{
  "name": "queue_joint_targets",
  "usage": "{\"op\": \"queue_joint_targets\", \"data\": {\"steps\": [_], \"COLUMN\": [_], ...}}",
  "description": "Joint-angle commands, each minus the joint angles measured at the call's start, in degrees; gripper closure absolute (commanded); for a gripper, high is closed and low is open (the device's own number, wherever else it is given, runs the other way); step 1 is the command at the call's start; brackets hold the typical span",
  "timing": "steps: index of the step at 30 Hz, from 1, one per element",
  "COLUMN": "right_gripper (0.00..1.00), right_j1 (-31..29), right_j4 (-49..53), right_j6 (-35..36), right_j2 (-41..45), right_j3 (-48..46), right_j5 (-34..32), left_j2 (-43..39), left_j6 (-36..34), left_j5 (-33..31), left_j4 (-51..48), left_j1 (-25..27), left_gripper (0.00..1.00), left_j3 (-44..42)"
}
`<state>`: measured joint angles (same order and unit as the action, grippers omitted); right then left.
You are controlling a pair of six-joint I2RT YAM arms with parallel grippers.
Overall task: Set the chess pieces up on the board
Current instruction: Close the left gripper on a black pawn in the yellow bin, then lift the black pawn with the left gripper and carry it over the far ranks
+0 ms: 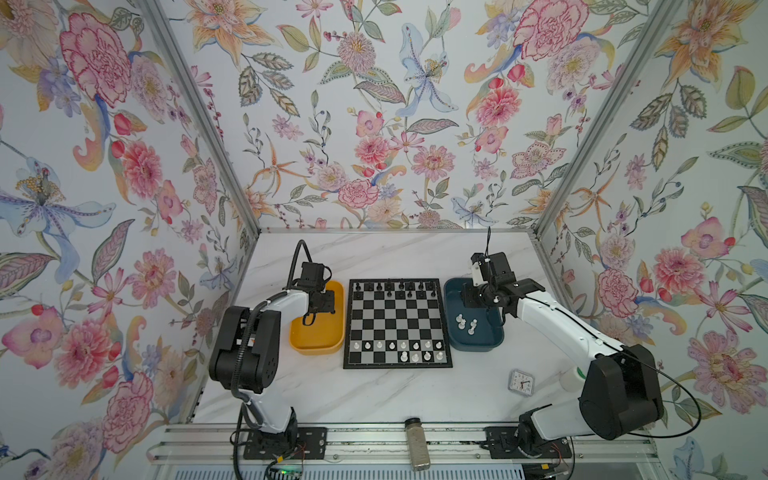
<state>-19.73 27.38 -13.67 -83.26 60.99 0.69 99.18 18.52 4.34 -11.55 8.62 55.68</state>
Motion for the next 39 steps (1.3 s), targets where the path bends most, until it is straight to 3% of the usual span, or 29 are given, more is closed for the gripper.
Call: {"op": "queue_joint_targets", "data": {"steps": [1,16,26,39], "right_gripper": [0.61,0.61,0.61,0.61], "right_j1": [0.5,0.5,0.4,0.6], "right_j4": [-0.5,-0.6,-0.6,-0.6], "right_j6": [0.2,0.2,0.0,0.0], "right_j2": [-0.3,-0.5,-0.5,-0.1], "right_j3": [-0.6,-0.7,-0.8,-0.9], "right_j5": [0.4,0.3,0.4,0.1], "left_j2": [0.6,1.3,1.2,-7.2], "left_j6": [0.7,0.8,0.7,0.6], "left_j5": [1.2,2.1,2.1,-0.6], "left_j4": [-0.7,-0.6,-0.9,-4.0], "left_j1": [-0.6,-0.6,-0.5,1.9], "left_gripper": [0.73,0.85,1.0,1.0], "left_j3": [0.2,0.4,0.7,3.5]}}
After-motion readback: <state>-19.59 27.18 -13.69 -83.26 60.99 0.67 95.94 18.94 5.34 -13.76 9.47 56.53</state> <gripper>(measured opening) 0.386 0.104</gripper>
